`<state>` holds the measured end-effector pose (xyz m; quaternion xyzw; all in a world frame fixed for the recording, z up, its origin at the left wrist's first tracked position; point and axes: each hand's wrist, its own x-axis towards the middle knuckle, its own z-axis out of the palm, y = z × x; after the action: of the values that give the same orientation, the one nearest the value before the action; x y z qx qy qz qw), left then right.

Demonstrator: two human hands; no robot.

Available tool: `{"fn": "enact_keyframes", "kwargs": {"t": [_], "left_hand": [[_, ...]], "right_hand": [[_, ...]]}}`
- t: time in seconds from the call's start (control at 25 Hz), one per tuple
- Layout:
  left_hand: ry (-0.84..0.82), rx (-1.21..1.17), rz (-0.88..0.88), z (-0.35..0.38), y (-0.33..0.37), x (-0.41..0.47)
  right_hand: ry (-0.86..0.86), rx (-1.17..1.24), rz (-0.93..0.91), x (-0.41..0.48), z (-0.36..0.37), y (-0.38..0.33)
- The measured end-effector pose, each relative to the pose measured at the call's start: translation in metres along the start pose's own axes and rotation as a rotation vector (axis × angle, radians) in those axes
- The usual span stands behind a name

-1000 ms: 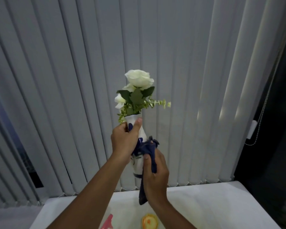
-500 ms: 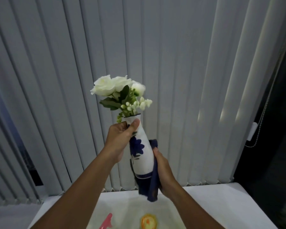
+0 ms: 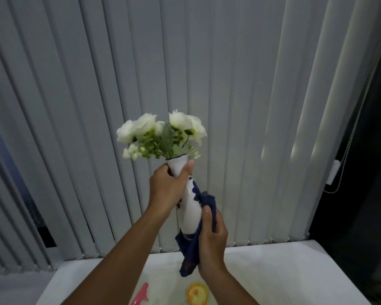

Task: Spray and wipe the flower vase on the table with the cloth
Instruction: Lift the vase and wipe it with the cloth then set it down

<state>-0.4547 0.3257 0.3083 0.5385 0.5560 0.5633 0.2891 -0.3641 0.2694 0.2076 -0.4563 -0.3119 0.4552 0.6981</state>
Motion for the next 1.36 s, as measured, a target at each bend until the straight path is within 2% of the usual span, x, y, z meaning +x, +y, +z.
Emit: {"fn": "enact_keyframes", "kwargs": {"t": [0.2,0.4,0.52,0.68,0.72,0.8,0.88,1.04,1.12,1.24,1.36], "left_hand": [[-0.049,0.031,-0.071,-0.007,-0.002,0.01],[-0.019,0.158,-0.005,-0.002,0.001,0.003],[0.06,0.198,0.018,-0.001,0.005,0.007],[0.102,0.17,-0.008,-0.004,0.005,0.014],[0.104,0.177,0.0,-0.005,0.003,0.014],[0.097,0.202,0.024,-0.005,0.002,0.013],[0.067,0.218,0.053,-0.005,0.002,0.012],[-0.006,0.213,0.084,-0.001,0.007,0.006],[-0.039,0.15,0.053,-0.002,0.011,0.005],[-0.06,0.057,0.014,-0.004,0.017,0.001],[-0.104,0.036,-0.018,-0.003,0.02,-0.003]], "right_hand": [[-0.122,-0.283,-0.282,0.01,-0.004,-0.011],[-0.25,-0.507,-0.586,0.04,0.011,-0.044],[-0.274,-0.677,-0.89,0.03,-0.002,-0.008],[-0.437,-1.204,-1.315,0.011,-0.04,0.058],[-0.475,-1.288,-1.364,0.012,-0.047,0.066],[-0.47,-1.255,-1.365,0.015,-0.054,0.069],[-0.429,-1.012,-1.207,0.015,-0.046,0.055],[-0.313,-0.363,-0.445,0.024,-0.005,-0.017],[-0.297,-0.183,-0.122,0.049,0.003,-0.042],[-0.409,-0.011,0.368,0.066,0.001,-0.056],[-0.451,0.065,0.478,0.07,-0.008,-0.024]]}}
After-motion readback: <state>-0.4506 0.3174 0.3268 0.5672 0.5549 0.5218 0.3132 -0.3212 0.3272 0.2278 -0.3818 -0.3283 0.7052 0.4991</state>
